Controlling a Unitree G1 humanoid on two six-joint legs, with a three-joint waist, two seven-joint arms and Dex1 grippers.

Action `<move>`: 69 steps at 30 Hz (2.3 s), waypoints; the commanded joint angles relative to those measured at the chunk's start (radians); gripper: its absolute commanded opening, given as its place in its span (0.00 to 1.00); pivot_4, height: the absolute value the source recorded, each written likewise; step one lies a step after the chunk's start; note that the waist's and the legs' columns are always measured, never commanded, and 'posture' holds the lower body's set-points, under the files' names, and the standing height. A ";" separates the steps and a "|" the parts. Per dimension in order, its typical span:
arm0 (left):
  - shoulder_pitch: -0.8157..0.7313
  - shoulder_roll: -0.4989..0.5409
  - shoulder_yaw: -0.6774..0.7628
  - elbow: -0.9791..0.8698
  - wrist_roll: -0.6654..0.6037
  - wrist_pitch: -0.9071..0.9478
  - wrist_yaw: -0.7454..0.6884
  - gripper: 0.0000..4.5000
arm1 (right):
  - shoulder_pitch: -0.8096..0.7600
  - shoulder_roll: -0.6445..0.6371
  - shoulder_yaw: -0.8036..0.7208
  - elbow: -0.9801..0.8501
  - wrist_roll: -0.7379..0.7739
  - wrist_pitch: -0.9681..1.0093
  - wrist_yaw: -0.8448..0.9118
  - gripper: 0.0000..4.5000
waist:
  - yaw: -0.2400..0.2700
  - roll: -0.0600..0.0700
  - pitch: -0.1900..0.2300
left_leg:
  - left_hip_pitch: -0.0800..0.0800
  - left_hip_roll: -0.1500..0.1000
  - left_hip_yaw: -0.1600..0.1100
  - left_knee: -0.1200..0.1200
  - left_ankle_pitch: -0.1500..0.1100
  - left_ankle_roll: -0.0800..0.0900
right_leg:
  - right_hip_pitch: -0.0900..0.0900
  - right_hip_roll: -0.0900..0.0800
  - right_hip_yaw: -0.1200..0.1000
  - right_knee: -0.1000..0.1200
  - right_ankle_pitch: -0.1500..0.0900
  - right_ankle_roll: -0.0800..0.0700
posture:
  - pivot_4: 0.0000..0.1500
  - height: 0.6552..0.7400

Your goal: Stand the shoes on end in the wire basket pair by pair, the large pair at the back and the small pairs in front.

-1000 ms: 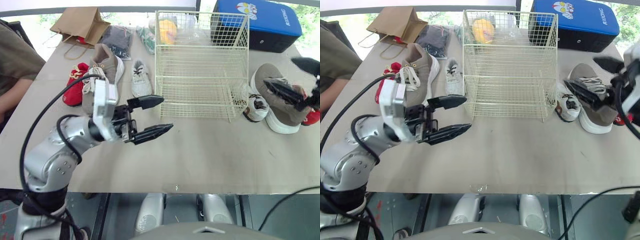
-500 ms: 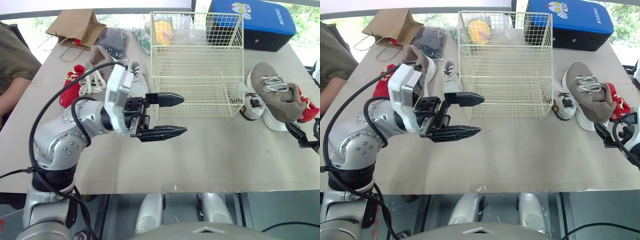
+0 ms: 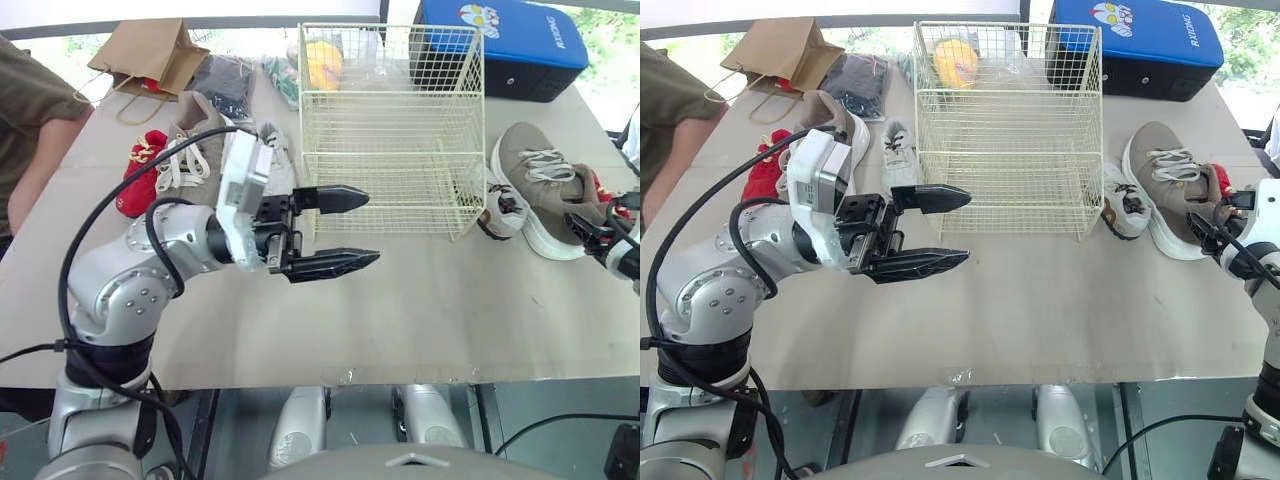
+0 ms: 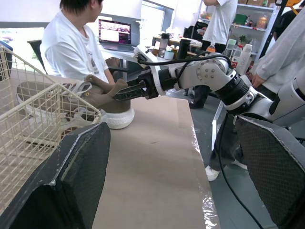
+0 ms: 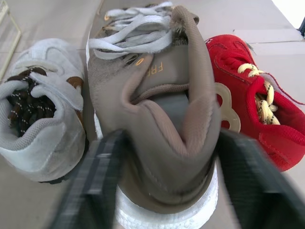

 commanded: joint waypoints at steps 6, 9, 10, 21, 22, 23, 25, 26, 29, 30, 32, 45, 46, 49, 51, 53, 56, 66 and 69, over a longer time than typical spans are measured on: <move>0.022 -0.004 0.044 -0.032 -0.016 -0.017 0.025 1.00 | 0.054 0.001 0.006 -0.027 -0.003 -0.110 0.022 0.00 | 0.000 0.000 0.000 | 0.000 0.000 0.000 0.000 0.000 0.000 | 0.000 0.000 0.000 0.000 0.000 0.000 | 1.00 1.00; 0.004 -0.019 0.051 -0.014 -0.027 -0.013 0.044 1.00 | 0.055 0.010 -0.056 -0.103 0.028 -0.148 0.009 0.00 | 0.001 0.001 0.000 | 0.000 0.000 0.000 0.000 0.000 0.000 | 0.000 0.000 0.000 0.000 0.000 0.000 | 1.00 1.00; -0.003 -0.025 0.052 -0.006 -0.031 -0.011 0.049 1.00 | 0.048 0.015 -0.081 -0.133 0.044 -0.154 0.002 0.00 | 0.002 0.002 0.001 | 0.000 0.000 0.000 0.000 0.000 0.000 | 0.000 0.000 0.000 0.000 0.000 0.000 | 1.00 1.00; -0.156 -0.165 0.077 0.113 -0.055 -0.024 0.240 1.00 | -0.040 -0.160 -0.247 -0.271 0.174 -0.200 0.079 0.00 | 0.005 0.004 0.003 | -0.002 -0.001 0.000 -0.001 0.000 0.000 | -0.001 0.000 0.000 -0.001 0.000 0.000 | 1.00 1.00; -0.180 -0.177 0.078 0.133 -0.037 -0.024 0.277 1.00 | -0.055 -0.212 -0.253 -0.256 0.180 -0.216 0.119 0.00 | 0.006 0.005 0.003 | -0.002 -0.001 0.000 0.000 0.000 0.000 | -0.001 0.000 0.000 -0.001 0.000 0.000 | 1.00 1.00; -0.225 -0.193 0.095 0.178 -0.039 -0.014 0.339 1.00 | -0.058 -0.304 -0.273 -0.229 0.204 -0.232 0.228 0.00 | 0.006 0.005 0.003 | -0.002 -0.001 0.000 0.000 0.000 0.000 | -0.001 0.000 0.000 -0.001 0.000 0.000 | 1.00 1.00; -0.282 -0.210 0.124 0.236 -0.052 0.004 0.412 1.00 | -0.048 -0.423 -0.304 -0.189 0.239 -0.246 0.377 0.00 | 0.011 0.008 0.005 | -0.002 -0.001 0.000 0.001 0.000 0.000 | -0.001 0.000 0.000 0.000 0.000 0.000 | 1.00 1.00; -0.304 -0.213 0.134 0.260 -0.055 0.012 0.432 1.00 | -0.034 -0.467 -0.320 -0.172 0.256 -0.242 0.438 0.00 | 0.011 0.007 0.004 | -0.002 -0.001 0.000 0.000 0.000 0.000 | -0.001 0.000 0.000 -0.001 0.000 0.000 | 1.00 1.00; -0.396 -0.175 0.159 0.360 -0.029 0.049 0.478 1.00 | 0.066 -0.618 -0.418 -0.126 0.256 -0.258 0.727 0.00 | 0.014 0.005 0.003 | -0.002 0.000 -0.001 -0.001 0.000 0.000 | 0.000 0.001 -0.002 -0.003 0.000 0.000 | 1.00 1.00; -0.423 -0.154 0.162 0.389 -0.027 0.074 0.485 1.00 | 0.088 -0.655 -0.446 -0.112 0.255 -0.263 0.800 0.00 | 0.016 0.005 0.004 | -0.002 0.000 -0.001 -0.001 0.000 0.000 | 0.000 0.000 -0.002 -0.004 0.000 0.000 | 1.00 1.00; -0.479 -0.085 0.139 0.432 -0.050 0.149 0.387 1.00 | 0.115 -0.729 -0.480 -0.114 0.277 -0.226 0.929 0.00 | 0.015 0.005 0.004 | -0.004 0.000 -0.001 -0.001 0.000 0.000 | -0.001 0.000 -0.002 -0.004 0.000 0.000 | 1.00 1.00; -0.710 0.169 -0.359 0.552 0.280 0.154 -0.447 1.00 | -0.638 -0.644 0.389 -0.099 0.318 -0.600 0.984 0.00 | -0.016 0.003 0.009 | -0.003 0.000 0.000 -0.001 0.003 -0.005 | -0.002 0.000 -0.001 -0.004 0.000 0.001 | 1.00 1.00; -0.705 0.195 -0.406 0.549 0.326 0.123 -0.523 0.94 | -0.698 -0.609 0.433 -0.073 0.286 -0.613 0.995 0.00 | -0.020 0.002 0.009 | -0.003 0.000 0.000 -0.001 0.003 -0.006 | -0.002 0.000 0.000 -0.004 0.000 0.001 | 1.00 1.00; -0.701 0.203 -0.433 0.555 0.344 0.159 -0.608 0.73 | -0.789 -0.537 0.499 -0.017 0.220 -0.654 1.024 0.00 | -0.019 0.002 0.009 | -0.005 0.000 0.000 -0.002 0.003 -0.006 | -0.005 0.000 -0.001 -0.004 0.000 0.001 | 1.00 1.00; -0.686 0.195 -0.418 0.541 0.347 0.162 -0.625 0.53 | -0.801 -0.515 0.515 -0.008 0.198 -0.671 1.045 0.00 | -0.011 0.002 0.009 | -0.016 0.001 -0.002 0.001 0.003 -0.006 | -0.012 0.000 -0.005 -0.004 -0.001 0.001 | 1.00 1.00; -0.682 0.180 -0.380 0.535 0.314 0.228 -0.605 0.33 | -0.798 -0.500 0.520 -0.012 0.203 -0.652 1.049 0.00 | -0.007 0.002 0.009 | -0.024 0.001 -0.003 0.007 0.004 -0.006 | -0.019 0.000 -0.006 0.000 -0.001 0.001 | 1.00 1.00; -0.659 0.165 -0.318 0.519 0.282 0.281 -0.577 0.04 | -0.793 -0.478 0.524 -0.002 0.181 -0.626 1.021 0.00 | -0.009 0.002 0.009 | -0.034 0.001 -0.005 0.013 0.004 -0.006 | -0.024 -0.001 -0.010 0.000 -0.001 0.002 | 1.00 1.00; -0.536 -0.092 0.213 0.398 0.136 0.303 0.037 0.00 | -0.466 -0.505 0.235 -0.133 0.347 -0.066 0.634 0.59 | 0.017 0.000 0.009 | -0.033 -0.002 -0.005 0.016 0.004 -0.006 | -0.023 -0.007 -0.017 0.012 -0.001 0.002 | 1.00 1.00; -0.483 -0.152 0.226 0.281 0.206 0.168 0.131 0.00 | -0.415 -0.326 0.146 -0.192 0.480 0.107 0.376 0.59 | 0.014 -0.007 0.004 | -0.032 -0.002 -0.005 0.018 0.004 -0.006 | -0.022 -0.007 -0.017 0.012 -0.001 0.002 | 1.00 1.00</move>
